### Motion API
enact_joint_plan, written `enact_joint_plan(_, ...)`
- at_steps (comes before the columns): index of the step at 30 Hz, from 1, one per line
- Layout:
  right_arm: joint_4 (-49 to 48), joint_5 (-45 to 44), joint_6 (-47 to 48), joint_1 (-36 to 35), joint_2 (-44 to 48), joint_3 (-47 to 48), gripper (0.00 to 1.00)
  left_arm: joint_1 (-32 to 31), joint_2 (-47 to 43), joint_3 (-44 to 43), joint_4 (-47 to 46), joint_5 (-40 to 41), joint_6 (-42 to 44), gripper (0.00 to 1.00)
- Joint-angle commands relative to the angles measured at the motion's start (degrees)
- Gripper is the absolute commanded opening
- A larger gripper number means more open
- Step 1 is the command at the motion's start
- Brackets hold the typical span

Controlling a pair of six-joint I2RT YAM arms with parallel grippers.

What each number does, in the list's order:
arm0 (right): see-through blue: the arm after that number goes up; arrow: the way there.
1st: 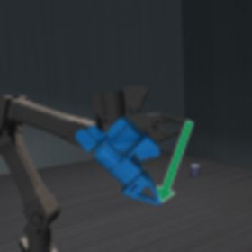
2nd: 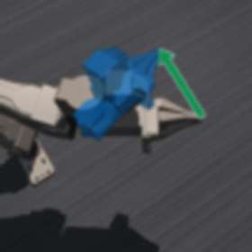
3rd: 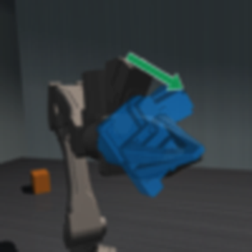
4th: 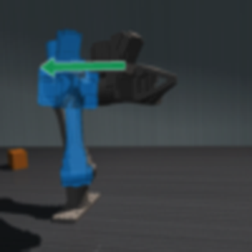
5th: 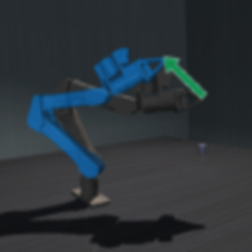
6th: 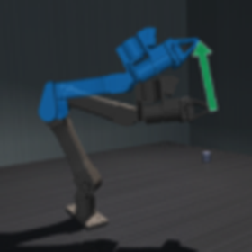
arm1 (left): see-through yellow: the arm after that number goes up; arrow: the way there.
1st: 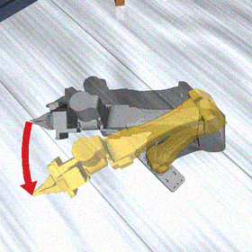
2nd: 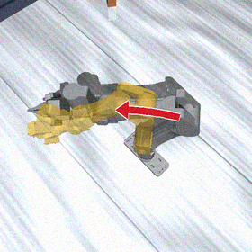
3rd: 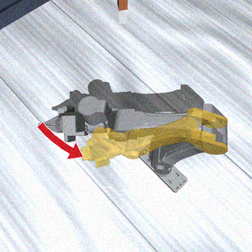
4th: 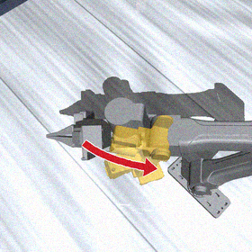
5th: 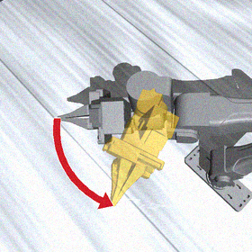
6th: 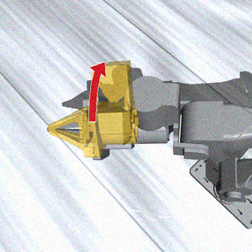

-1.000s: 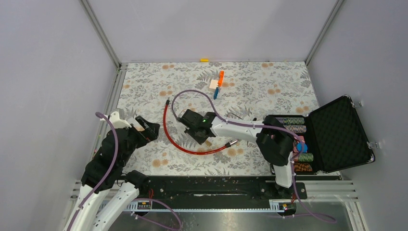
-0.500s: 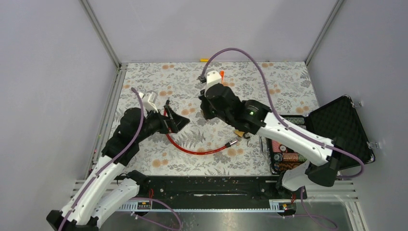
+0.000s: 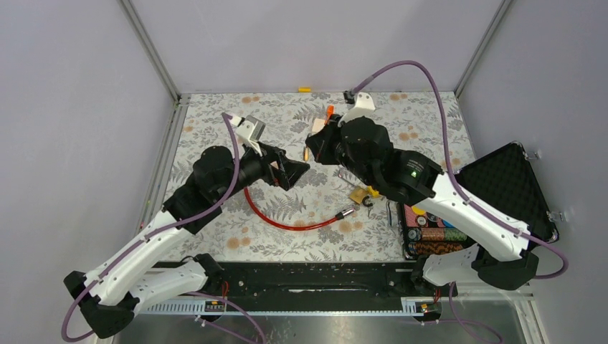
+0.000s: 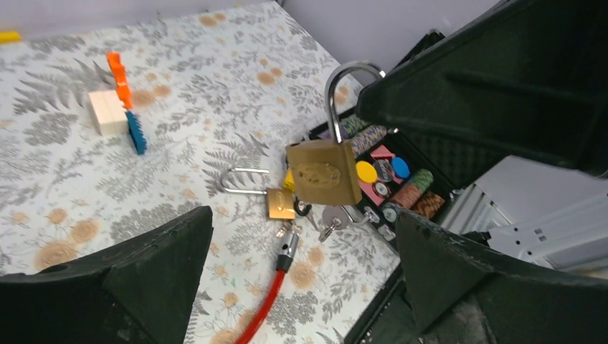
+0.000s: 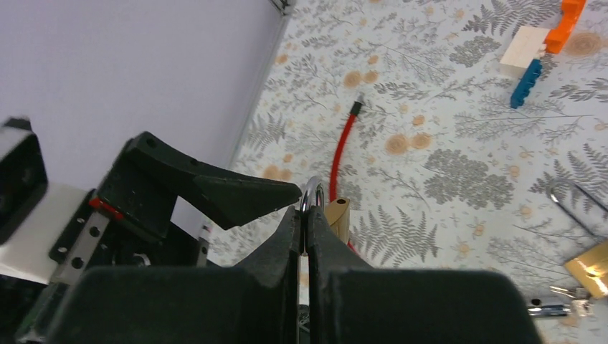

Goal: Lock with the key
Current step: Pick up the lock from the center of the board.

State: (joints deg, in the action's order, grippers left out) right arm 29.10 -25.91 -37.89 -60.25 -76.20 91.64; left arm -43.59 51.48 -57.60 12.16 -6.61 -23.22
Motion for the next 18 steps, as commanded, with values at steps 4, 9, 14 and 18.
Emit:
enact_joint_plan(4,-9.6,3.1,-12.2,3.3,4.5,-1.6,0.00,-2.5,-1.3,-1.9,-8.6,5.9,6.0,0.97)
enact_joint_plan(9,-10.9,6.0,-15.7,5.8,5.5,-3.0,0.00,-3.2,-0.4,-2.9,-11.7,6.2,7.0,0.96)
enact_joint_plan(14,-12.2,9.3,-19.7,8.4,5.9,-5.0,0.00,-5.2,2.2,-3.8,-16.0,9.2,10.1,0.94)
enact_joint_plan(18,-13.3,12.0,-21.9,10.1,6.6,-6.4,0.00,-6.1,4.2,-4.9,-17.3,11.8,11.2,0.82)
